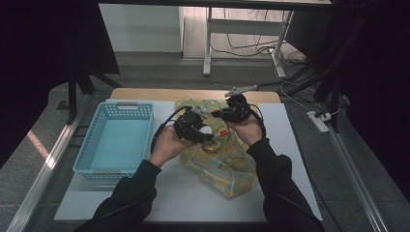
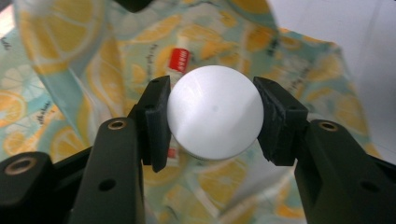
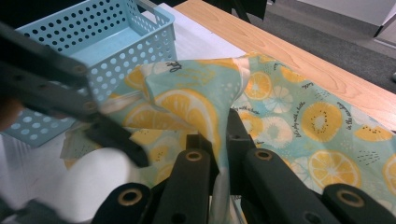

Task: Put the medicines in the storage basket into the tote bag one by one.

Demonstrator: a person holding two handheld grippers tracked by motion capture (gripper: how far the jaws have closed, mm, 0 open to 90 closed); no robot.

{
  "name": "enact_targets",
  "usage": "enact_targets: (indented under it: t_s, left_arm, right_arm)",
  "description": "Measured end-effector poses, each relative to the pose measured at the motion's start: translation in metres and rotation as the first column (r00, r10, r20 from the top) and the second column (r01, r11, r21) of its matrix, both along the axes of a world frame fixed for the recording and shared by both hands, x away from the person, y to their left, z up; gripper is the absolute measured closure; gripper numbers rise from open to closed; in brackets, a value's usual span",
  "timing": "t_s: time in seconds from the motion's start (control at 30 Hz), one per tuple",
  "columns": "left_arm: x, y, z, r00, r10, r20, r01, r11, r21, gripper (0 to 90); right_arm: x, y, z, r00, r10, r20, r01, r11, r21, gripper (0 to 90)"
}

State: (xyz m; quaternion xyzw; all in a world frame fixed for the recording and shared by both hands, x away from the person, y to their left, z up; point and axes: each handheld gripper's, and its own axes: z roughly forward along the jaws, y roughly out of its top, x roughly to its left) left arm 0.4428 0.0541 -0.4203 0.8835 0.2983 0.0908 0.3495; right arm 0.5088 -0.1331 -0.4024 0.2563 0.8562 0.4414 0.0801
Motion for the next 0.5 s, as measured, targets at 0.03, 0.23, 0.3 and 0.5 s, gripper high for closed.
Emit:
enact_targets:
  t_s: [0.03, 0.23, 0.3, 0.5]
  left_arm:
    - [0.003, 0.0, -0.001, 1.0, 0.006, 0.007, -0.006, 1.0, 0.008, 50.9]
    - [0.019, -0.001, -0.01, 0.9989, 0.039, 0.025, -0.04, 0.9991, 0.015, 51.0]
    - [0.024, -0.002, -0.013, 0.998, 0.053, 0.034, -0.054, 0.9984, 0.019, 50.9]
    - [0.037, -0.005, -0.025, 0.9959, 0.077, 0.048, -0.079, 0.9962, 0.037, 50.9]
  right_arm:
    - [0.0, 0.0, 0.0, 1.0, -0.001, 0.0, 0.001, 1.0, -0.002, 89.4]
    - [0.004, 0.0, -0.003, 0.9999, -0.015, -0.004, 0.015, 0.9999, -0.004, 89.4]
    - [0.007, -0.001, -0.005, 0.9997, -0.021, -0.007, 0.021, 0.9998, -0.004, 89.4]
    - [0.011, -0.001, -0.011, 0.9993, -0.034, -0.017, 0.034, 0.9993, -0.012, 89.3]
